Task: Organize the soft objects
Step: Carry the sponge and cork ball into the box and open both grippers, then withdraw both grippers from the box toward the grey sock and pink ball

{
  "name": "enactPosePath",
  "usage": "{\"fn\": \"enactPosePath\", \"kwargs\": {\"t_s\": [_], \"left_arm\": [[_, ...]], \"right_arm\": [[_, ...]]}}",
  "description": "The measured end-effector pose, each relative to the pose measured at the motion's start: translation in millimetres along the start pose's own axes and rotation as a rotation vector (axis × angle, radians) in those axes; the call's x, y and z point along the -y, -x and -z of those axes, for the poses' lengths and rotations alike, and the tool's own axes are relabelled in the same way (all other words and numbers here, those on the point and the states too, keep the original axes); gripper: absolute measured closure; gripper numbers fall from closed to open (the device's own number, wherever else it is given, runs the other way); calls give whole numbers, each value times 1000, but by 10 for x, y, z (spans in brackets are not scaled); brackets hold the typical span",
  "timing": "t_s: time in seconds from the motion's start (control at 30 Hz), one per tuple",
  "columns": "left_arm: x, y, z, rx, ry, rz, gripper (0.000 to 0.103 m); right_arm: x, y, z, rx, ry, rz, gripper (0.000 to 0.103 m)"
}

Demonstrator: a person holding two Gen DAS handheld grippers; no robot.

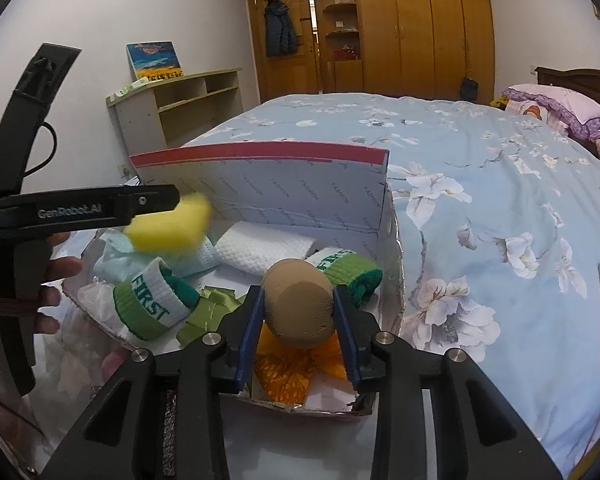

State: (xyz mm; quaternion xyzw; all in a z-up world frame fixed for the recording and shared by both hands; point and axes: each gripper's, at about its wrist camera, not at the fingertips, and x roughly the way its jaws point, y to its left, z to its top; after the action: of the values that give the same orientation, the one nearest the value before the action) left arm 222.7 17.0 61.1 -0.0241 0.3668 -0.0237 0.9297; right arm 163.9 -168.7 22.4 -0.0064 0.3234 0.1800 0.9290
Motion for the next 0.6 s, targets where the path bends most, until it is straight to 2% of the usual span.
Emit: {"fn": "enactPosePath", "kwargs": {"t_s": [0.6], "left_arm": [[47,303,284,-31,-13,24,13]], "right_arm": [[-50,289,-14,65,-6,2,61]]}}
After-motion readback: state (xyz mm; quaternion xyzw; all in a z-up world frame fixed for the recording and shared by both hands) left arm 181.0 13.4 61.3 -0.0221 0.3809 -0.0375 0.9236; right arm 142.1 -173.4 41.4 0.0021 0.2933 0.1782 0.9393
